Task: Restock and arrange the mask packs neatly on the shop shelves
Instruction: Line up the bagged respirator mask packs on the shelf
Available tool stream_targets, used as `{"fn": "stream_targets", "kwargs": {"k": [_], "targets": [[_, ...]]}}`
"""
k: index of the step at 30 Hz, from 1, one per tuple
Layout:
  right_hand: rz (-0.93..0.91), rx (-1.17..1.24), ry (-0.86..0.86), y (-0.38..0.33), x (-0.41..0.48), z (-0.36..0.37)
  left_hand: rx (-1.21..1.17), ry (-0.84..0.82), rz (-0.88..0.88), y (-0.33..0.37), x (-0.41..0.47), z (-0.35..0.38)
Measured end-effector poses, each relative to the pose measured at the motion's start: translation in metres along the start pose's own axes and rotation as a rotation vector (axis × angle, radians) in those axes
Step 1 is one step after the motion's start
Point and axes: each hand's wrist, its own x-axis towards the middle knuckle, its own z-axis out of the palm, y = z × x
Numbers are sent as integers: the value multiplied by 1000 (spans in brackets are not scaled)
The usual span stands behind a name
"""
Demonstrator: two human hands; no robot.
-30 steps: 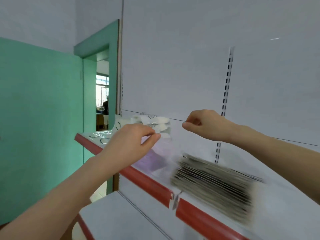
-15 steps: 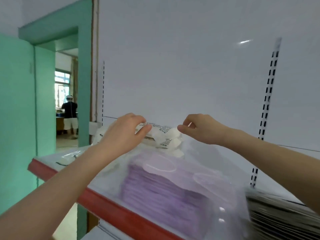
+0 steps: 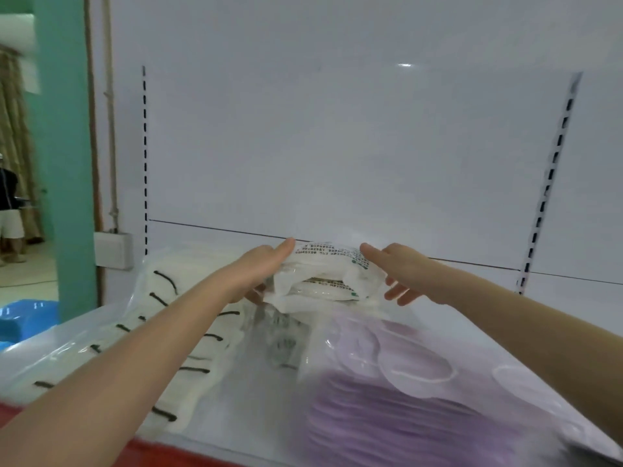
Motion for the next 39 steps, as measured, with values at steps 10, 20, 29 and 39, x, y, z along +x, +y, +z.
{"fn": "stream_targets", "kwargs": {"k": [10, 20, 29, 39], "targets": [[48, 446, -97, -3, 11, 15, -101, -50, 72, -5, 10, 11], [45, 576, -48, -10, 16, 5, -352, 83, 141, 16, 2, 7], [249, 141, -185, 28, 19, 8, -62, -67, -49, -9, -4, 17], [191, 556, -367, 40, 23, 28, -314, -313, -246, -19, -19, 23]]}}
